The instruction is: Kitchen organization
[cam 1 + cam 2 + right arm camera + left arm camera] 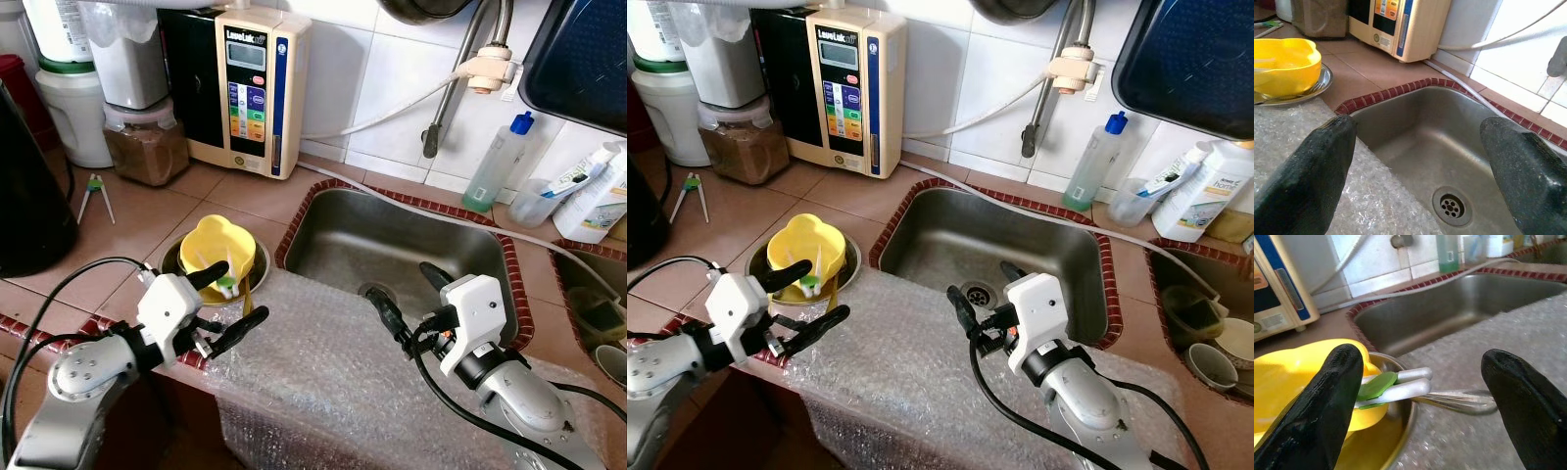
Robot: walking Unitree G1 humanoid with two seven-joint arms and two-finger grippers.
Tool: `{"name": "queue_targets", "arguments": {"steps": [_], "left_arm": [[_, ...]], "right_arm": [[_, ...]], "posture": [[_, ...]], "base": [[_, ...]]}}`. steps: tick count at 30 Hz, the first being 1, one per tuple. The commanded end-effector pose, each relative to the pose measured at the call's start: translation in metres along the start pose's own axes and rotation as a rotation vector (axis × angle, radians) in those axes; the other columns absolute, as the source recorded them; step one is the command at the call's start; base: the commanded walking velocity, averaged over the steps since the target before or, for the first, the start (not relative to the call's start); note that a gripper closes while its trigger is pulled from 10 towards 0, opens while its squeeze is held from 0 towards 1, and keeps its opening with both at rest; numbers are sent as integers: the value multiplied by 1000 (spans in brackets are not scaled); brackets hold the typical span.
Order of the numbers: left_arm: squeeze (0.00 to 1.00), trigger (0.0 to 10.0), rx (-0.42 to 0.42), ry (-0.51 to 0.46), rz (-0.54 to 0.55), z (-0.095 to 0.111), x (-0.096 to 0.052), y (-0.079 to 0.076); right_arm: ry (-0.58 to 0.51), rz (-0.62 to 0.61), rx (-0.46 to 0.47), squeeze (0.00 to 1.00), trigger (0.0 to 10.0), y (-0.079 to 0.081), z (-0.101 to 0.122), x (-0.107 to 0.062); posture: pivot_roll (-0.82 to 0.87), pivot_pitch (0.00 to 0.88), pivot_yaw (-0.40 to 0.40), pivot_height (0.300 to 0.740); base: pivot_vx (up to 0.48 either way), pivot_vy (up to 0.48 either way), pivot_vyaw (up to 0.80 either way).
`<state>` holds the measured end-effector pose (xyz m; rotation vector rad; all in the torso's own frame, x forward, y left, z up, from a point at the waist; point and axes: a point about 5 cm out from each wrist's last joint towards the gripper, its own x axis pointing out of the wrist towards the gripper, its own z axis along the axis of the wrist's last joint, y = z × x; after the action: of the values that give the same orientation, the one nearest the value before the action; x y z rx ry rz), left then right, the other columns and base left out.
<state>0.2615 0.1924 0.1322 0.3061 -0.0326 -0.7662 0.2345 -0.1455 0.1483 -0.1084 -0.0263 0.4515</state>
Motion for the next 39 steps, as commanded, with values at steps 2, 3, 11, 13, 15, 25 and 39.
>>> {"name": "queue_targets", "arguments": {"steps": [2, 3, 11, 13, 15, 25, 39], "left_arm": [[0, 0, 14, 0, 34, -2, 3, 5], [0, 0, 22, 2, 44, -3, 4, 6], [0, 0, 55, -11, 84, -3, 9, 14], [0, 0, 64, -15, 89, -2, 9, 16], [0, 0, 71, -15, 93, -1, 9, 18], [0, 0, 125, 2, 75, 4, 9, 22], [0, 0, 144, 2, 121, 15, 6, 35]], "right_arm": [[-17, -23, -14, 0, 10000, -4, 3, -1], [-18, -24, -14, 0, 10000, -4, 3, -1], [-21, -44, -9, 0, 10000, -2, 2, -1], [-22, -42, -3, 0, 10000, -1, 2, -1], [-21, -34, 7, 0, 10000, 0, 1, -1], [37, 196, 175, 0, 10000, 1, 1, -11], [107, 229, 172, 0, 10000, -4, -4, -16]], "posture": [[140, 0, -82, 740], [140, 0, -82, 740], [139, 0, -64, 740], [142, 0, -62, 740], [144, 0, -61, 740], [146, 0, -52, 740], [158, 0, -49, 740]], "base": [[0, 0, 0], [0, 0, 0], [0, 0, 0], [0, 0, 0], [0, 0, 0], [0, 0, 0], [0, 0, 0]]}}
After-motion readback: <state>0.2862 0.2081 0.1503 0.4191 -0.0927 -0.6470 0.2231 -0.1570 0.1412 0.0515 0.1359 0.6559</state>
